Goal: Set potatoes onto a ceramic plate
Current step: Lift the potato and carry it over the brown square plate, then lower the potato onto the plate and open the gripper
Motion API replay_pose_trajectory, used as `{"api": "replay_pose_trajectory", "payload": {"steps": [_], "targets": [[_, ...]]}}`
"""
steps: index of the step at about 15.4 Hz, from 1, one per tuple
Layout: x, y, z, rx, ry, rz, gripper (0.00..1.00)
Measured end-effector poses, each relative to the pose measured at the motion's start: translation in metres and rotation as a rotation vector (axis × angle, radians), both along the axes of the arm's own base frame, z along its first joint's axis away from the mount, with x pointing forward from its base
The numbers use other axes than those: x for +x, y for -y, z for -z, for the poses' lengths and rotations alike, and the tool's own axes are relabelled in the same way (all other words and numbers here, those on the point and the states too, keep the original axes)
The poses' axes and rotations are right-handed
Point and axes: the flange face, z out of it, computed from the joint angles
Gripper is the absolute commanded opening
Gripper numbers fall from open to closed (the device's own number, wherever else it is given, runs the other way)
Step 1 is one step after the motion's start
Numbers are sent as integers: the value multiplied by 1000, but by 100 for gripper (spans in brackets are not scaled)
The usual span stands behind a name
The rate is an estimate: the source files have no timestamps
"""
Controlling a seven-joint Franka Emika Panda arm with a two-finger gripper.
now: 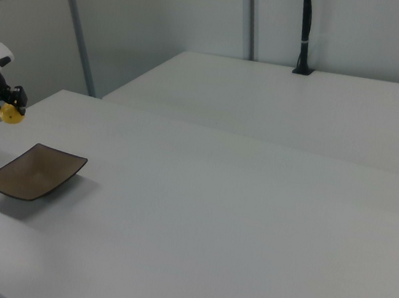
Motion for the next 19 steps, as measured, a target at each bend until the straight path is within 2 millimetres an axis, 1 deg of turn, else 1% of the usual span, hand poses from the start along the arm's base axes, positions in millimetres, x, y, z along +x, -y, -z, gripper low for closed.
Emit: {"api": "replay_pose_trajectory", "payload": {"steps": [3,5,7,9,10,12,13,14,16,19], "targets": [[-8,28,-10,-83,-98,-20,46],[-11,43,-7,-127,-142,-23,46],[-11,55,4,-169,-173,-14,46],[-13,63,22,-210,-206,-11,47],[-15,65,30,-225,-219,-12,53],[-15,73,44,-247,-237,-5,81],[-14,77,49,-255,-243,0,89],[-13,80,52,-259,-247,4,100],[-11,83,53,-261,-249,10,100],[-9,84,49,-257,-243,13,100]]}}
